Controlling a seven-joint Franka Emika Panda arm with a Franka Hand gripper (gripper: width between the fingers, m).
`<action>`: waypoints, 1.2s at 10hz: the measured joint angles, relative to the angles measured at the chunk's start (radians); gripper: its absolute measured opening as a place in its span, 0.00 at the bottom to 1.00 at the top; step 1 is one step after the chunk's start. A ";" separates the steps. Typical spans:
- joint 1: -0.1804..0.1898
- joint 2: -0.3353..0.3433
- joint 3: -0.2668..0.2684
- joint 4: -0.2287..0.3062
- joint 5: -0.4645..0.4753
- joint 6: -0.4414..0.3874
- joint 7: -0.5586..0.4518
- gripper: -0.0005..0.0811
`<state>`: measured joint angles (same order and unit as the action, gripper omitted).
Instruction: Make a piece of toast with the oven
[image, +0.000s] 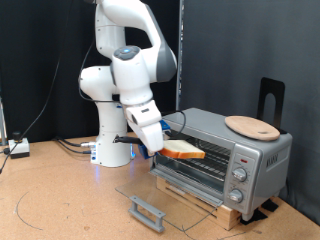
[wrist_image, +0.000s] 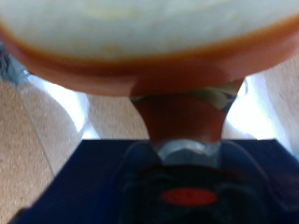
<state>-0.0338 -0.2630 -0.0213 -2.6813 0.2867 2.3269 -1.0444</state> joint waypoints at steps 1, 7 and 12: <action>0.016 0.000 0.027 -0.015 0.002 0.017 0.028 0.49; 0.086 -0.001 0.167 -0.060 0.018 0.109 0.155 0.49; 0.029 -0.007 0.183 -0.068 -0.178 0.180 0.166 0.49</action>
<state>-0.0044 -0.2702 0.1619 -2.7492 0.1091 2.5069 -0.8784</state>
